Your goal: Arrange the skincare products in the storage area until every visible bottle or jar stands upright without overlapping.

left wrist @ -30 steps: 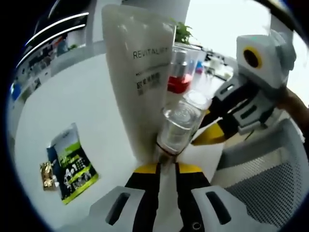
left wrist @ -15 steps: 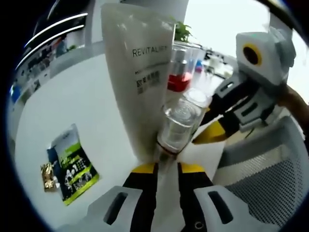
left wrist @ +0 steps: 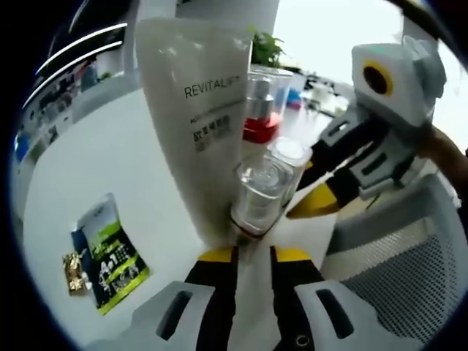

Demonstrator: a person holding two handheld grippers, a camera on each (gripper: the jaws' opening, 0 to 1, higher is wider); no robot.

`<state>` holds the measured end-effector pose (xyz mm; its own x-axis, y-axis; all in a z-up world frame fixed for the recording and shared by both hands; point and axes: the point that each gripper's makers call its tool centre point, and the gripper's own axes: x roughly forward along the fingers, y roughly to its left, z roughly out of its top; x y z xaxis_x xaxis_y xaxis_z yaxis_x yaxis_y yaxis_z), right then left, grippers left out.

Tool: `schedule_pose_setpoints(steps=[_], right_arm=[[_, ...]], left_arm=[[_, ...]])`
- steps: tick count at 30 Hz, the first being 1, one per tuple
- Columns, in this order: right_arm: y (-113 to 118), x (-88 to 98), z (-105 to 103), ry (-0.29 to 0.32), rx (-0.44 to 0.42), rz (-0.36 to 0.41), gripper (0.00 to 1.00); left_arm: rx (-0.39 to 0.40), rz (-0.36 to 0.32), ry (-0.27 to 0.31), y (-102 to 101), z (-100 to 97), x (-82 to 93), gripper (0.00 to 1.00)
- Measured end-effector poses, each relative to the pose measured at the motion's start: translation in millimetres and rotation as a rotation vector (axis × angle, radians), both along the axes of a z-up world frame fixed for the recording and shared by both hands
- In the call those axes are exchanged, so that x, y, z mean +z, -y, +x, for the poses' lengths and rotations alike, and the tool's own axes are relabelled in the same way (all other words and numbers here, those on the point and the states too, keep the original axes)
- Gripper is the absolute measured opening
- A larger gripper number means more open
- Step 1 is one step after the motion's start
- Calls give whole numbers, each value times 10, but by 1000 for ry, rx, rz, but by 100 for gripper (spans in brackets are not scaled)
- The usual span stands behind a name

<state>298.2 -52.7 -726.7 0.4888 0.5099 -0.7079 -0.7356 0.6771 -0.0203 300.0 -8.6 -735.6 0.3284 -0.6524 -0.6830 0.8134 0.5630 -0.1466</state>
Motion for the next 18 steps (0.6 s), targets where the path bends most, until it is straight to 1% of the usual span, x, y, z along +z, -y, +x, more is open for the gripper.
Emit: schedule_pose_setpoints(steps=[10,18], right_arm=[[8,28,4,7,-10,1,13],[11,55,-3,19,-13,0,13]], left_arm=[[14,-2,7,1,42,-9,12],[9,1,13,-1,40,-6,13]])
